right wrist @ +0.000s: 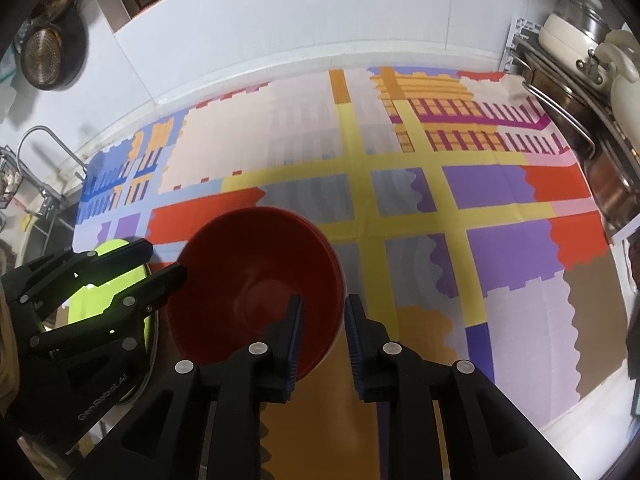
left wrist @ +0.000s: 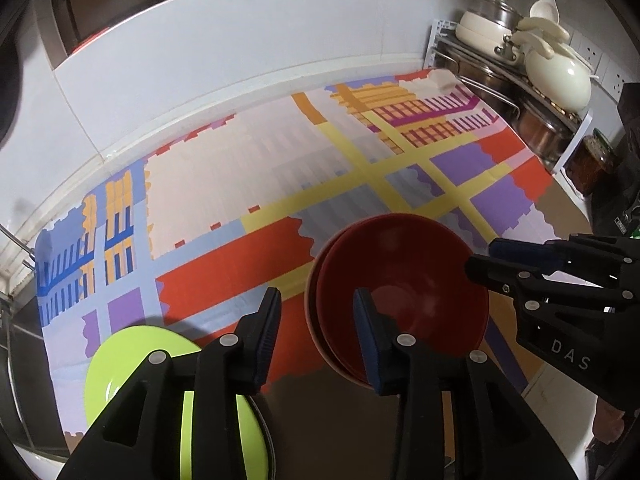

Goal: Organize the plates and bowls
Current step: 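Lower the red bowl into the pink bowl and open both tools, then close both tools on the rims of the stacked bowls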

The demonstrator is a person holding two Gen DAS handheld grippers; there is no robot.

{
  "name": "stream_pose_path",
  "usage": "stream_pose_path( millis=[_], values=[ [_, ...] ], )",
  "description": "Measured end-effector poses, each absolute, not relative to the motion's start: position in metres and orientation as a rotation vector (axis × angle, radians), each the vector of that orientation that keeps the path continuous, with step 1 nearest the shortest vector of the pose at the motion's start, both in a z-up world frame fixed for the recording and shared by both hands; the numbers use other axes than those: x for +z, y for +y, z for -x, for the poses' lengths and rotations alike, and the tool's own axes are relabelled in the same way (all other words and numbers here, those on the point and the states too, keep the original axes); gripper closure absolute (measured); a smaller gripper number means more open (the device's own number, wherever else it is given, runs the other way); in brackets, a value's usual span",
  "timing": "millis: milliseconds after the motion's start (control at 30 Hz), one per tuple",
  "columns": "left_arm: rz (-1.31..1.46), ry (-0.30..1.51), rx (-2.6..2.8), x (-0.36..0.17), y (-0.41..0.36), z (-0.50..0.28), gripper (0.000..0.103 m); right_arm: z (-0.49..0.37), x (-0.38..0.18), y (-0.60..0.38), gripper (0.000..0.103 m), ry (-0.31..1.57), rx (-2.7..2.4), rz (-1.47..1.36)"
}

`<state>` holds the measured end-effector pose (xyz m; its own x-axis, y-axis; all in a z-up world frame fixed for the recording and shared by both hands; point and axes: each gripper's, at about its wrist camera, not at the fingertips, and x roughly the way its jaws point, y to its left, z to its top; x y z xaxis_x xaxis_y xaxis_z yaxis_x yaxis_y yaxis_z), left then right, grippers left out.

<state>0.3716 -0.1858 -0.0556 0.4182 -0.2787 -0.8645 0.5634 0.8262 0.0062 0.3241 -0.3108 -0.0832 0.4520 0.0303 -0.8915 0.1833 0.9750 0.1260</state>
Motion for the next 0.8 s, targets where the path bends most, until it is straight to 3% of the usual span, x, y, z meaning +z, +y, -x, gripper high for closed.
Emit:
stream_pose_path(
  millis=[100,800],
  values=[
    [-0.310,1.014,-0.523,-0.057,-0.184,-0.375,0.063,-0.324,-0.079,-0.311,0.073,1.072,-0.107,-0.210],
    [-0.291,1.164,-0.516,-0.105,-0.188,-0.396,0.063,-0.336,-0.122,-0.326,0.073,1.148,-0.134,-0.329]
  ],
)
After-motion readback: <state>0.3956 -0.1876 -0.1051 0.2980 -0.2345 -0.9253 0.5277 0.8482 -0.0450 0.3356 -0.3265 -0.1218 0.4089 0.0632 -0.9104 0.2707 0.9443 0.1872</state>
